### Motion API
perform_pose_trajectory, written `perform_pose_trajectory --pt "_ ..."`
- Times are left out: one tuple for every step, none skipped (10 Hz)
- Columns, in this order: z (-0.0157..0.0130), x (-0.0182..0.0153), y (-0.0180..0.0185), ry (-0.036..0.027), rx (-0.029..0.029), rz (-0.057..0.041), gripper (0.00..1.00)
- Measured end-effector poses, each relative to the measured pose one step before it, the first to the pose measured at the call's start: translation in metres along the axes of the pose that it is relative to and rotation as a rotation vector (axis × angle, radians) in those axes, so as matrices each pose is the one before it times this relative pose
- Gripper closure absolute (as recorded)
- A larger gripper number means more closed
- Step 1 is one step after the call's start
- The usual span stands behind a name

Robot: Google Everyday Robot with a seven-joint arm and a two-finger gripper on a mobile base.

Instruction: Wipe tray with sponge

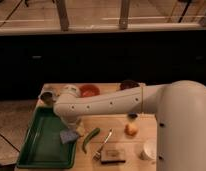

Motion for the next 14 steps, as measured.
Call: perform_pose_trajectory --pt "0.00241 -0.00504 -0.00346 -0.00041 -0.00266 -0.01212 0.96" --pt "0.0016 -0.00243 -0.00092 0.00075 -0.00168 -0.00833 0.96" --pt "0.00074 -0.00101 -0.00066 -0.00063 -0.0001 -0.00283 0.96" --pt "0.00162 -0.00212 -0.00247 -0.00002 -0.00196 -0.00831 0.96" --pt "0.00269 -0.00579 -0.00593 0.00002 -0.00249 -0.01766 0.96" --pt "0.00221 -0.00362 -0.00551 -0.00043 -0.00178 -0.0065 0.96" --pt "0.0017 -0.00379 -0.00412 -0.00056 -0.00073 -0.00998 0.96" --pt "-0.00004 0.00033 0.0002 -0.00016 0.00049 0.00164 0.96" --pt "0.00022 -0.0005 -0.00101 0.00025 0.0003 -0.00302 0.96" --pt "0.00189 -0.0013 -0.00297 -0.00105 -0.00231 -0.01562 0.96" --pt "0.00473 -0.00654 -0.00899 -0.00295 0.00084 -0.03599 0.96" --pt "0.00158 -0.00353 -0.00333 -0.00249 -0.00178 -0.00861 0.96" --pt "0.00132 -0.00174 -0.00053 -0.00197 -0.0036 -0.00702 0.96" --pt "0.00145 -0.00009 0.00012 0.00022 -0.00293 -0.00664 0.96"
